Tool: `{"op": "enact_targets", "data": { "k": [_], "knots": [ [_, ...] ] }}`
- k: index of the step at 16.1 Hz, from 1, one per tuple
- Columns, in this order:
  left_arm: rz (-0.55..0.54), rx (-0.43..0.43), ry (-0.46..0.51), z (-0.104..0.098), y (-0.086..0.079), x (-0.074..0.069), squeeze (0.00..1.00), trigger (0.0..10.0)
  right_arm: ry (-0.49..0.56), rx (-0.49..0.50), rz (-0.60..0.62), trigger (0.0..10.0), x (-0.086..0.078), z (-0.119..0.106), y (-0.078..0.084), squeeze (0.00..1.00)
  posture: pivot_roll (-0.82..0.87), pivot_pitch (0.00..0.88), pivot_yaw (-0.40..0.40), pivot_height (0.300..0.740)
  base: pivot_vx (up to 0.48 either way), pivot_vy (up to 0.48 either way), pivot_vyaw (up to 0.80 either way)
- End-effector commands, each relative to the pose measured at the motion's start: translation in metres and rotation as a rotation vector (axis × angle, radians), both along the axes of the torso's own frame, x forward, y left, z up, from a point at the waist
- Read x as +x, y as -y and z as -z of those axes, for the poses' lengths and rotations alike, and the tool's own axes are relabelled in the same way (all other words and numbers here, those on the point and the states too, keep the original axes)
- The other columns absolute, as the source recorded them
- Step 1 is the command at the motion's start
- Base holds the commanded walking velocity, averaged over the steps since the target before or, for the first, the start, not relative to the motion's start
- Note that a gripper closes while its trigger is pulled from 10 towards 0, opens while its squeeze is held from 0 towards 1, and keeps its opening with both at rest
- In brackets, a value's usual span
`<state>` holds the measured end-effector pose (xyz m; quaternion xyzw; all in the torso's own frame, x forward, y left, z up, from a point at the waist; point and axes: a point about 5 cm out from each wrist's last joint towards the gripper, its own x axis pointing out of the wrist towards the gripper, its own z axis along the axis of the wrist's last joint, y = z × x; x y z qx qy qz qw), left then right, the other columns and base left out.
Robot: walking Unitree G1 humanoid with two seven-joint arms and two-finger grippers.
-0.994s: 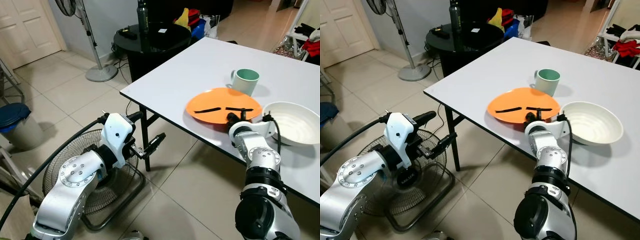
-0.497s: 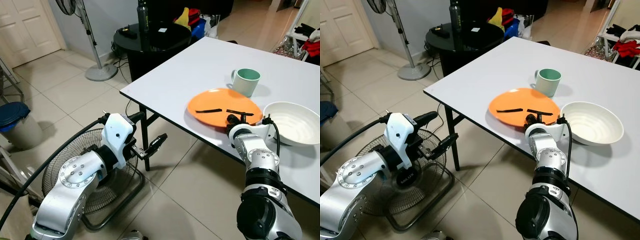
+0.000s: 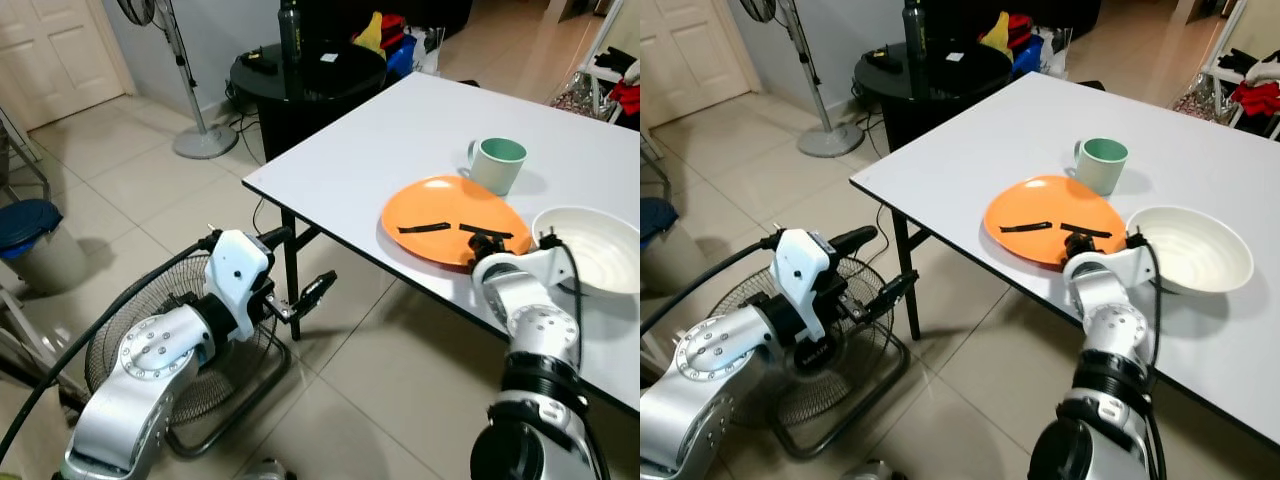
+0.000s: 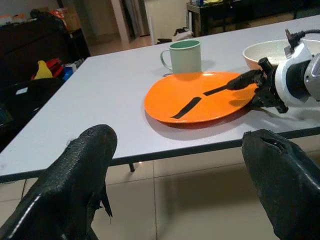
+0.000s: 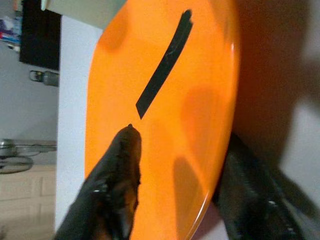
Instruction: Setting the table
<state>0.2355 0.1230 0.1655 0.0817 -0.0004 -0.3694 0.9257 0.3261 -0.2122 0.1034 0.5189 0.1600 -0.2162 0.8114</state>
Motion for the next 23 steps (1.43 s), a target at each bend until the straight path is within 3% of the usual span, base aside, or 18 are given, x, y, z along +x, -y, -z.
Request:
{"op": "enact_targets", "data": {
  "k": [1,5,9,12,13,14,16,17,20,21,23],
  "knots": [
    [0.003,0.005,0.004,-0.001,0.000,-0.002,0.00,10.0,-0.046,-0.032,0.009,10.0,-0.008,-0.003,0.004,1.00,0.13,0.000,0.051,0.740,0.000,0.000,0.00],
    [0.003,0.004,0.001,-0.001,0.000,-0.002,0.00,10.0,-0.069,-0.076,0.061,10.0,-0.024,-0.016,0.014,1.00,0.13,0.000,0.054,0.740,0.000,0.000,0.00],
    [0.002,0.001,0.001,0.000,0.000,-0.002,0.00,10.0,-0.060,-0.139,-0.032,10.0,-0.044,-0.030,0.010,1.00,0.13,0.000,0.057,0.740,0.000,0.000,0.00],
    [-0.146,-0.005,0.016,0.000,-0.008,0.005,0.00,10.0,0.076,-0.666,-0.366,10.0,-0.061,-0.065,-0.012,1.00,0.12,0.000,0.060,0.740,0.000,0.000,0.00],
    [-0.182,-0.013,0.030,0.001,-0.009,0.007,0.00,10.0,0.109,-0.771,-0.460,10.0,-0.066,-0.069,-0.024,1.00,0.12,0.000,0.061,0.740,0.000,0.000,0.00],
    [-0.267,-0.021,0.032,0.003,-0.010,0.011,0.00,10.0,0.165,-1.012,-0.569,10.0,-0.072,-0.071,-0.041,1.00,0.12,0.000,0.062,0.740,0.000,0.000,0.00],
    [-0.344,0.006,0.053,0.004,-0.013,0.013,0.00,10.0,0.214,-1.204,-0.580,10.0,-0.076,-0.072,-0.051,1.00,0.12,0.000,0.056,0.740,0.000,0.000,0.00],
    [-0.374,-0.008,0.053,0.004,-0.014,0.013,0.00,10.0,0.219,-1.233,-0.555,10.0,-0.079,-0.071,-0.052,1.00,0.12,0.000,0.042,0.740,0.000,0.000,0.00],
    [-0.409,-0.037,0.058,0.002,-0.018,0.011,0.00,10.0,0.243,-1.160,-0.510,10.0,-0.084,-0.070,-0.050,1.00,0.12,0.000,0.037,0.740,0.000,0.000,0.00],
    [-0.420,-0.045,0.058,0.001,-0.020,0.014,0.00,10.0,0.242,-1.155,-0.518,10.0,-0.082,-0.069,-0.049,0.00,0.12,0.000,0.033,0.740,0.000,0.000,0.00],
    [-0.429,-0.043,0.059,0.001,-0.022,0.017,0.00,10.0,0.260,-1.162,-0.528,10.0,-0.078,-0.070,-0.051,0.00,0.12,0.000,0.032,0.740,0.255,0.000,0.00]
  ]
}}
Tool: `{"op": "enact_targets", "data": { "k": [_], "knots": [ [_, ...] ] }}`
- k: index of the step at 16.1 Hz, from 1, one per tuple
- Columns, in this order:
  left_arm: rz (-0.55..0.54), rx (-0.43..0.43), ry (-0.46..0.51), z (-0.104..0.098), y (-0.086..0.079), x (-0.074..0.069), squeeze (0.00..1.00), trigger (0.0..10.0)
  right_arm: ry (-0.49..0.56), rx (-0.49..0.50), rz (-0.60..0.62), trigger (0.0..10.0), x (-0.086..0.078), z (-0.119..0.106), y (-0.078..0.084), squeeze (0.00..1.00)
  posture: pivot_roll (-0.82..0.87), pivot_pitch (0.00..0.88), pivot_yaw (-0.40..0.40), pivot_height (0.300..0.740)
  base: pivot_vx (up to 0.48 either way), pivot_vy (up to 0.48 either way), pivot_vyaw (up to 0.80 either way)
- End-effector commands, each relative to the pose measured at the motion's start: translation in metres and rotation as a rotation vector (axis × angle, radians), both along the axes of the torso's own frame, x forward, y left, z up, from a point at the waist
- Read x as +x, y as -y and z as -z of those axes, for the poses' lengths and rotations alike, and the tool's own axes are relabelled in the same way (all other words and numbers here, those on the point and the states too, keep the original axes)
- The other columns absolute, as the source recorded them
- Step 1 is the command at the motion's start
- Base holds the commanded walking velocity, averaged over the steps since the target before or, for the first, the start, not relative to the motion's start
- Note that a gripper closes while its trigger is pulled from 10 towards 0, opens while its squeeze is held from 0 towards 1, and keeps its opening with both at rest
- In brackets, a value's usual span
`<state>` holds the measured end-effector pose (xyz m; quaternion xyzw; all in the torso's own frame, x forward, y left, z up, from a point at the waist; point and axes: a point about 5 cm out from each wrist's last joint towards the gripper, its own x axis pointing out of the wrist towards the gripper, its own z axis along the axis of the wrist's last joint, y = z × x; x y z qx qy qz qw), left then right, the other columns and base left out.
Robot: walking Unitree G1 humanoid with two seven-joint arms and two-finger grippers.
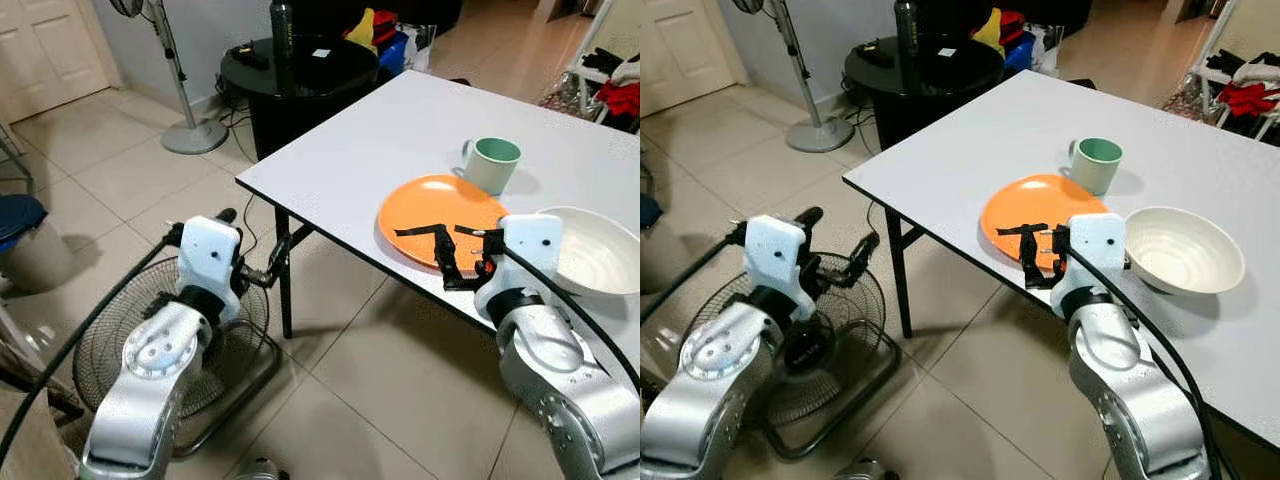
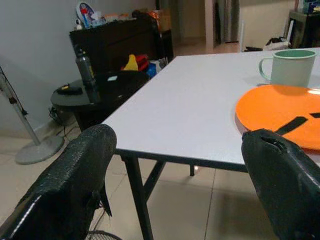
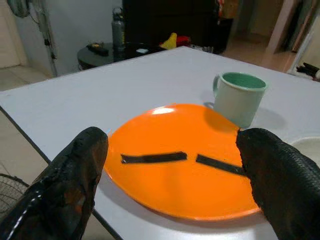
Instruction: Setting the table
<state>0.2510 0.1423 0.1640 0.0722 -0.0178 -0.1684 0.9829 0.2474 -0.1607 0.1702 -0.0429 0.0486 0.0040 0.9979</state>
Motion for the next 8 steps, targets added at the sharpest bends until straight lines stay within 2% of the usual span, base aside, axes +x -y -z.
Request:
{"op": "enact_targets", "data": {
  "k": [1,2,8],
  "knots": [
    [-0.018,-0.001,0.000,0.0000,-0.0045,0.0020,0.00,10.0,0.029,0.005,-0.002,10.0,0.0031,-0.0043,0.0001,0.00,0.11,0.000,0.035,0.740,0.262,0.000,0.00],
    [-0.019,-0.002,0.001,0.0001,-0.0050,0.0018,0.00,10.0,0.037,0.011,0.000,10.0,0.0039,-0.0048,-0.0001,0.00,0.11,0.000,0.035,0.740,0.262,0.000,0.00],
    [-0.008,0.006,0.006,-0.0015,-0.0086,0.0039,0.00,10.0,0.042,0.028,-0.038,10.0,0.0120,-0.0108,-0.0047,0.00,0.11,0.000,0.036,0.740,0.266,0.000,-0.80]
  ]
}}
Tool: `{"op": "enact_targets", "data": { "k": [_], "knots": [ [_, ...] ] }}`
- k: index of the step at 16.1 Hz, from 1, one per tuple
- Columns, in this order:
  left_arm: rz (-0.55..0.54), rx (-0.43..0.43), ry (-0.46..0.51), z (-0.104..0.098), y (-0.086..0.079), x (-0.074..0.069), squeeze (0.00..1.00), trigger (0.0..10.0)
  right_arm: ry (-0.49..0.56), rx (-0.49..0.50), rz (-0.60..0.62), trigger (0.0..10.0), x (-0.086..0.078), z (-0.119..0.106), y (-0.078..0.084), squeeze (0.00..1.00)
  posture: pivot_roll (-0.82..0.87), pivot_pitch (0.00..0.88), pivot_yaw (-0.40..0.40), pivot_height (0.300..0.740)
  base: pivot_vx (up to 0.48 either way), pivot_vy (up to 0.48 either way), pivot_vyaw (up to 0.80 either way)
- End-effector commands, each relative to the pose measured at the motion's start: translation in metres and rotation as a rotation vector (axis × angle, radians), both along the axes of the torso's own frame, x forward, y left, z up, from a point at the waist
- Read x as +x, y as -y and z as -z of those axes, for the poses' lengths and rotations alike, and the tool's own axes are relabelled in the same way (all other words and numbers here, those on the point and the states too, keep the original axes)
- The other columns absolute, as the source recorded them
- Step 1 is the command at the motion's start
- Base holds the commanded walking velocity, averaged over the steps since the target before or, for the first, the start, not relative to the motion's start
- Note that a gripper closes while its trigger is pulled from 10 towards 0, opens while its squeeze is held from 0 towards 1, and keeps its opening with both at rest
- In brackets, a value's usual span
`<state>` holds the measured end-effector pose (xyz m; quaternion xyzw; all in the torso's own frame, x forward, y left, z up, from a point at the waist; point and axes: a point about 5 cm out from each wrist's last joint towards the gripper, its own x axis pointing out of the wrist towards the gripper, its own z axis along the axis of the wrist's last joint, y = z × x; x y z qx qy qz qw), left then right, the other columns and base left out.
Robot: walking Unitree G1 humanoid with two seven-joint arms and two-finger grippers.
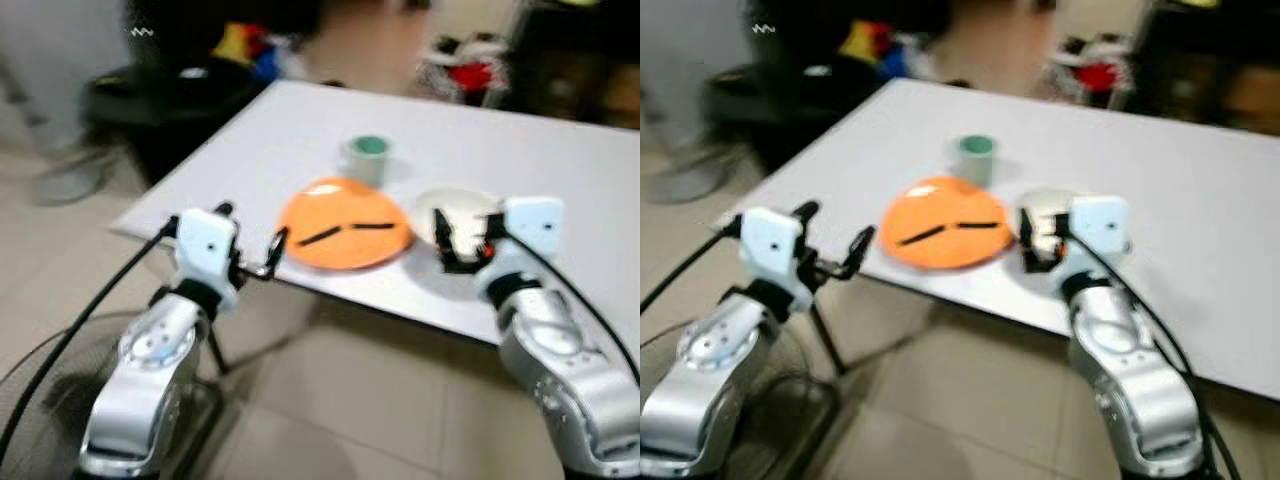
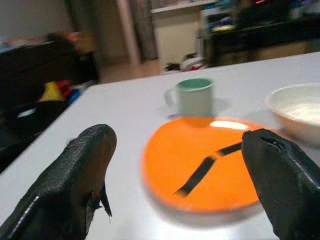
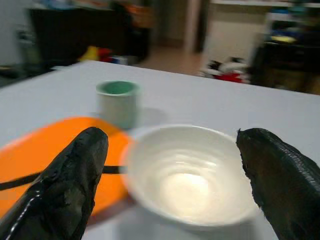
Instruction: Setting the table
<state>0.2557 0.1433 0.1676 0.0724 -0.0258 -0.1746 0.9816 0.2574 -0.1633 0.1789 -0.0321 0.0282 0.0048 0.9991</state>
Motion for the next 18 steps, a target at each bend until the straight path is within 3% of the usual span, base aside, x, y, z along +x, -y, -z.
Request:
{"op": "enact_targets", "data": {
  "k": [1,6,11,16,18],
  "knots": [
    [-0.022,0.008,-0.009,0.002,-0.008,-0.001,0.00,10.0,0.003,0.009,-0.040,10.0,0.002,-0.002,-0.007,0.00,0.12,0.000,0.034,0.740,0.262,0.000,-0.80],
    [-0.043,0.008,-0.011,0.002,-0.013,-0.002,0.00,10.0,0.016,-0.030,-0.163,10.0,0.005,-0.008,-0.011,0.00,0.12,0.000,0.031,0.740,0.265,0.000,0.00],
    [-0.049,0.010,-0.010,0.002,-0.016,-0.002,0.00,10.0,0.004,-0.044,-0.193,10.0,0.007,-0.007,-0.011,0.00,0.13,0.000,0.021,0.740,0.263,0.000,0.00],
    [-0.038,0.017,-0.012,0.002,-0.017,-0.003,0.00,10.0,-0.011,-0.042,-0.217,10.0,0.006,-0.005,-0.015,0.00,0.13,0.000,0.025,0.740,0.262,0.000,-0.41],
    [-0.026,0.021,-0.011,0.001,-0.019,-0.003,0.00,10.0,-0.039,-0.080,-0.274,10.0,0.007,-0.006,-0.015,0.00,0.13,0.000,0.021,0.740,0.253,0.000,0.00]
  ]
}}
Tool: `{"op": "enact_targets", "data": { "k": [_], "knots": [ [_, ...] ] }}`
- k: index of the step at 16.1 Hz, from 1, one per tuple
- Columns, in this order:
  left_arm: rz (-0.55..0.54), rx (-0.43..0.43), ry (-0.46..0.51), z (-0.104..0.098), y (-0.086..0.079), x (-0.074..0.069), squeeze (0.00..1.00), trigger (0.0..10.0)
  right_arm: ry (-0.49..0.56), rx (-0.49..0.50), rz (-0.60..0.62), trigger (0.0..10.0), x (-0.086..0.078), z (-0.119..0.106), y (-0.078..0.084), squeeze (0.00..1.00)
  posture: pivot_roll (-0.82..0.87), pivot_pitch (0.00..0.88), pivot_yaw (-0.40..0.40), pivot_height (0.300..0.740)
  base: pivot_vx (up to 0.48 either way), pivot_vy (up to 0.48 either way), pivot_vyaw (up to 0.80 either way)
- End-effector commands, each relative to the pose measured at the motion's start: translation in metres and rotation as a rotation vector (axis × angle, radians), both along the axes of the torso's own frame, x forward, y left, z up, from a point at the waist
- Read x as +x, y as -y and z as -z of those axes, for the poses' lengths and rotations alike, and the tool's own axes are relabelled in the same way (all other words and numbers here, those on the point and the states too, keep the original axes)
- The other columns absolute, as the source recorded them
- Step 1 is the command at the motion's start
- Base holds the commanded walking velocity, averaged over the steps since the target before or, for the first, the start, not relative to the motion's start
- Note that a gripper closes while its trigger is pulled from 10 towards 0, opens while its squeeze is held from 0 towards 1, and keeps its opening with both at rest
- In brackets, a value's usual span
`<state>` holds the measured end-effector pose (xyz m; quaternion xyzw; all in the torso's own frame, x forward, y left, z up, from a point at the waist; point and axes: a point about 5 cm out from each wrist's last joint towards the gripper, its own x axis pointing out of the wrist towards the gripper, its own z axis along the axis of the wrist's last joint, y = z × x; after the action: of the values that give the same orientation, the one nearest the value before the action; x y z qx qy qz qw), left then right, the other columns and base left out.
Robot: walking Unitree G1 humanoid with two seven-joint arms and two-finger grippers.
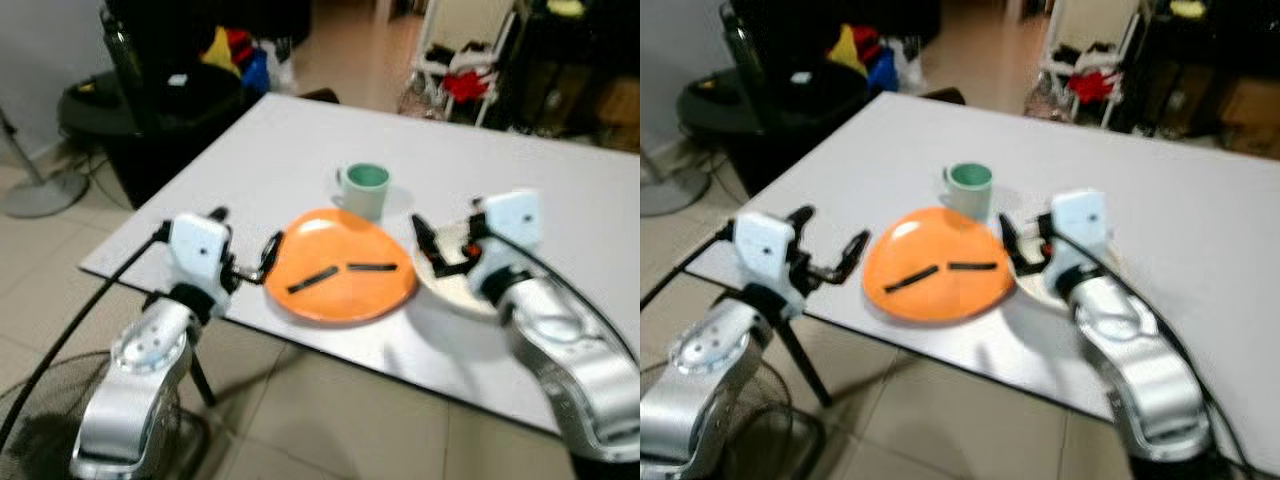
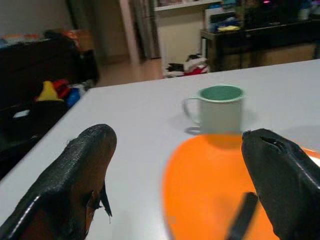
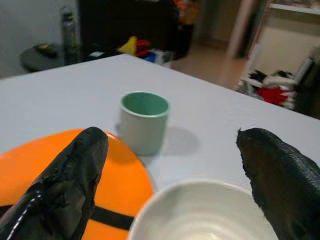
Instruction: Setting the table
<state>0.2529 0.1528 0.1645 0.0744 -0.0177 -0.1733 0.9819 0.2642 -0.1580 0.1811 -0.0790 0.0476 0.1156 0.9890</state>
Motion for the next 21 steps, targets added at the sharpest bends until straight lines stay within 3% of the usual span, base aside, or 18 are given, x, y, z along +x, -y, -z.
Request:
{"op": "enact_targets", "data": {
  "k": [1,3,4,6,9,10,12,13,14,21],
  "knots": [
    [-0.001,0.009,0.001,-0.002,-0.009,-0.001,0.00,10.0,-0.013,-0.022,-0.075,10.0,0.001,-0.004,-0.009,0.00,0.13,0.000,0.021,0.740,0.000,0.000,0.00],
    [0.066,0.024,-0.019,-0.001,-0.007,-0.002,0.00,10.0,-0.055,-0.087,-0.128,10.0,0.003,-0.004,-0.007,0.00,0.13,0.000,0.018,0.740,0.000,0.000,0.00],
    [0.173,0.061,-0.055,0.001,-0.001,-0.005,0.00,10.0,-0.136,-0.130,-0.208,10.0,0.003,-0.005,-0.001,1.00,0.13,0.000,0.025,0.740,0.000,0.000,0.00],
    [0.279,0.072,-0.078,-0.003,0.005,-0.005,0.00,10.0,-0.184,-0.175,-0.255,10.0,0.004,-0.006,0.004,1.00,0.14,0.000,0.017,0.740,0.000,0.000,0.00],
    [0.515,0.121,-0.138,-0.008,0.013,-0.008,0.00,10.0,-0.341,-0.345,-0.325,10.0,0.011,-0.008,0.017,0.99,0.13,0.000,0.032,0.740,0.000,0.000,0.00],
    [0.555,0.140,-0.152,-0.007,0.014,-0.009,0.00,10.0,-0.392,-0.390,-0.352,10.0,0.011,-0.008,0.020,0.00,0.13,0.000,0.034,0.740,0.000,0.000,0.00],
    [0.613,0.155,-0.183,-0.005,0.016,-0.013,0.00,10.0,-0.496,-0.481,-0.432,10.0,0.003,-0.001,0.025,0.00,0.13,0.000,0.032,0.740,0.000,0.000,0.00],
    [0.638,0.159,-0.194,-0.005,0.017,-0.015,0.00,10.0,-0.530,-0.494,-0.446,1.0,0.000,0.004,0.028,0.00,0.13,0.000,0.031,0.740,0.000,0.000,0.00],
    [0.651,0.160,-0.197,-0.005,0.018,-0.016,0.00,10.0,-0.548,-0.509,-0.445,0.0,-0.001,0.007,0.030,0.00,0.13,0.000,0.029,0.740,0.000,0.000,0.00],
    [0.750,0.166,-0.234,-0.004,0.022,-0.021,0.00,10.0,-0.628,-0.531,-0.459,0.0,0.002,0.016,0.039,0.00,0.13,0.000,0.021,0.740,0.000,0.000,0.00]
  ]
}}
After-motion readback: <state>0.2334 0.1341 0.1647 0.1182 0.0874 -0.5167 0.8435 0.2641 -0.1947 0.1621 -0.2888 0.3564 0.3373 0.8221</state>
